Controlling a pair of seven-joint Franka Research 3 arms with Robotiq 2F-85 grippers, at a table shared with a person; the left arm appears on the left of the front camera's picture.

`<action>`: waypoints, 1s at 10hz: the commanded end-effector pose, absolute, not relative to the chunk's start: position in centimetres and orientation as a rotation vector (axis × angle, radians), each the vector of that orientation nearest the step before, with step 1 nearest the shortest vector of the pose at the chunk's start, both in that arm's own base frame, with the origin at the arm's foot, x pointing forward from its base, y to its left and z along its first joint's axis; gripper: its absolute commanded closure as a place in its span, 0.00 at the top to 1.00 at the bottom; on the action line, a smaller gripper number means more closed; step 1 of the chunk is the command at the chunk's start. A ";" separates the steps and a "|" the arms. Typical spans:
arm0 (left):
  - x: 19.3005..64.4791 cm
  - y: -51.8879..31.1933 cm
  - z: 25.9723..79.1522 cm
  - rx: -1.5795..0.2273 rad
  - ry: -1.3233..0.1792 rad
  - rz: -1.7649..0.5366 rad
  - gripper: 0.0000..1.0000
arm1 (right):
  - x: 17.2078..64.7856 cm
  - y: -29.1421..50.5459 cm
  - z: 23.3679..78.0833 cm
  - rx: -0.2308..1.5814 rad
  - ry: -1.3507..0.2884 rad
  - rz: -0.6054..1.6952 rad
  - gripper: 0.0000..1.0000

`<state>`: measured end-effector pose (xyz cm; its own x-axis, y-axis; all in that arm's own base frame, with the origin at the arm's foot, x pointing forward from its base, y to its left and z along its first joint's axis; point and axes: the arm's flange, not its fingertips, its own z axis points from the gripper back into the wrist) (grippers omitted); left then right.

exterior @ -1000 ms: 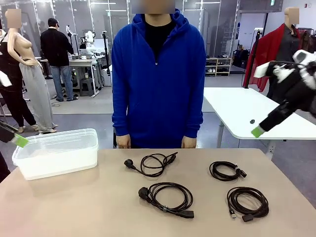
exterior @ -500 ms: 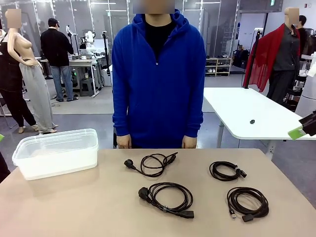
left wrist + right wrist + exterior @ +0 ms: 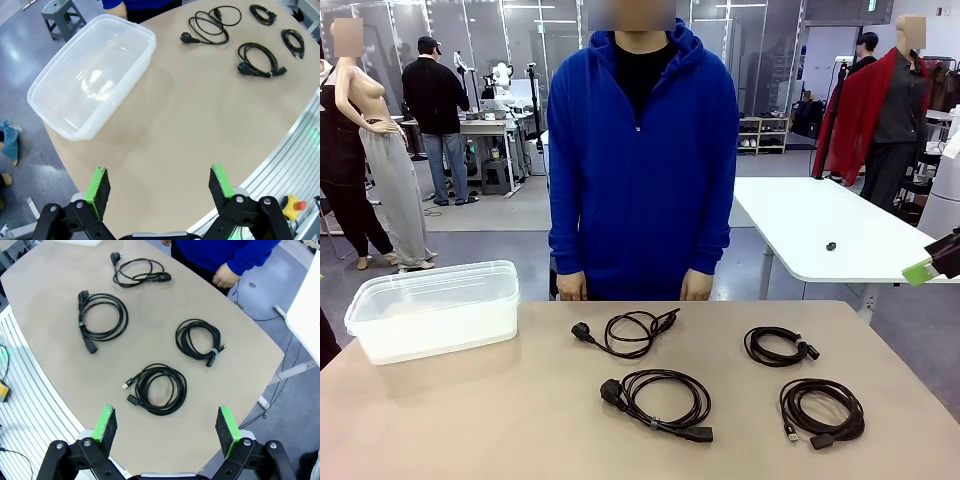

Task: Organize and store the cables.
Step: Place the Power Cable into the Organizing box.

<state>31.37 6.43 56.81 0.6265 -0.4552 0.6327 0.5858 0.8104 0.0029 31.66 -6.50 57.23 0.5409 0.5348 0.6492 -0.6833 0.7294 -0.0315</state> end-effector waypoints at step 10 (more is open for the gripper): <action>31.4 6.4 56.8 -0.213 -0.662 -0.605 1.00 | 31.6 -6.8 57.3 0.233 -0.688 0.732 1.00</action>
